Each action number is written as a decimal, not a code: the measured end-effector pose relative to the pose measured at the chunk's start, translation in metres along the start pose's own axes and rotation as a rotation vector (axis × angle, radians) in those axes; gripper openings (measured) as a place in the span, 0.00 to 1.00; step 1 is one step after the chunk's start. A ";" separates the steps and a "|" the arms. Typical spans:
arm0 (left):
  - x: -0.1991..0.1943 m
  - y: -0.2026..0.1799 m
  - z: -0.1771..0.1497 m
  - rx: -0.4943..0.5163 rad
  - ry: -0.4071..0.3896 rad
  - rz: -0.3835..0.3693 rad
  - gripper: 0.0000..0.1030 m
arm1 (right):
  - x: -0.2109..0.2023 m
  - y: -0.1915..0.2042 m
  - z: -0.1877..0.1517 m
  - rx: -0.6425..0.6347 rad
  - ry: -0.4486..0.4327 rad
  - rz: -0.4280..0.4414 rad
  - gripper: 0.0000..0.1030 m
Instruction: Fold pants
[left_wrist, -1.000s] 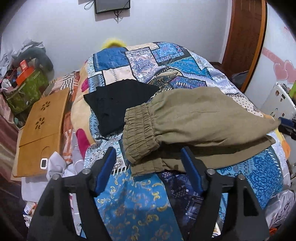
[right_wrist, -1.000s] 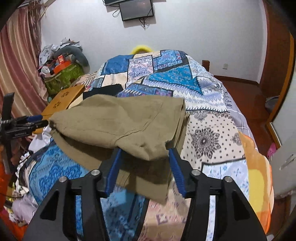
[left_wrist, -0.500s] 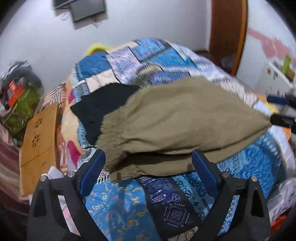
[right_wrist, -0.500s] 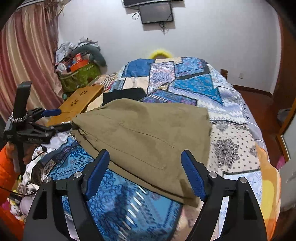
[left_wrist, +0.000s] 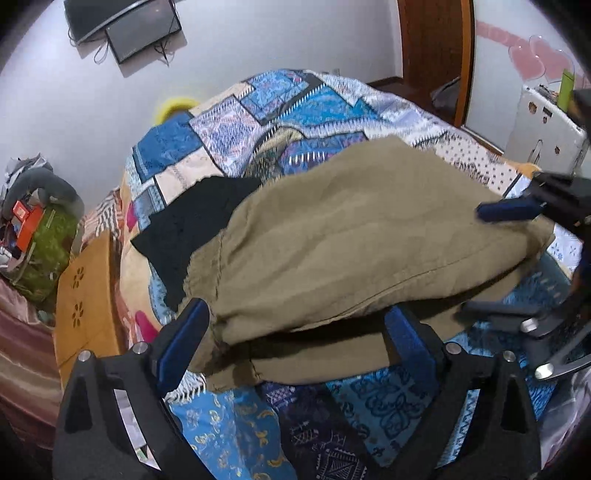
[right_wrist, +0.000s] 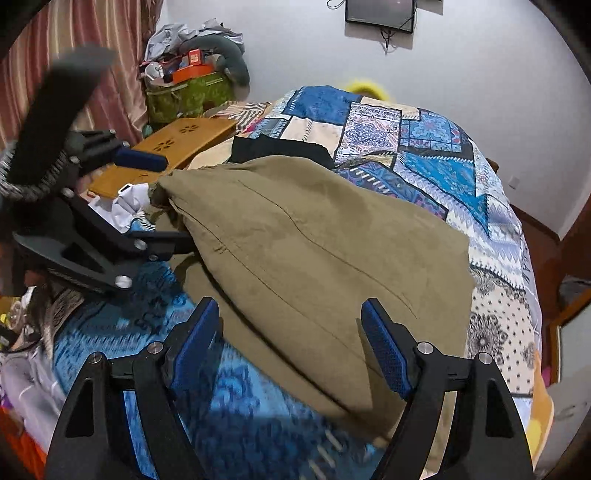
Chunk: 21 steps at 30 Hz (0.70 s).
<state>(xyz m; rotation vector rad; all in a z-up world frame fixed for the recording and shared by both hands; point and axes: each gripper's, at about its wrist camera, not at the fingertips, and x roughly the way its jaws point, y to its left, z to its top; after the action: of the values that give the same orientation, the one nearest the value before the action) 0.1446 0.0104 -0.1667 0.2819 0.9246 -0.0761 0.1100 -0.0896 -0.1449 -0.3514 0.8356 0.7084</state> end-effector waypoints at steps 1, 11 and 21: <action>-0.001 0.000 0.001 0.000 -0.006 -0.006 0.94 | 0.003 0.001 0.002 -0.006 0.004 0.000 0.73; -0.001 -0.009 0.003 0.025 -0.010 -0.146 0.65 | -0.017 0.002 0.013 0.008 -0.125 0.010 0.15; -0.007 -0.011 -0.007 0.012 0.002 -0.176 0.28 | -0.025 0.005 0.007 -0.004 -0.120 0.078 0.08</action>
<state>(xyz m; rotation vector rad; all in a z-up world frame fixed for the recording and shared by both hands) 0.1330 0.0010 -0.1675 0.2114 0.9494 -0.2438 0.0991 -0.0929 -0.1207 -0.2781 0.7370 0.7959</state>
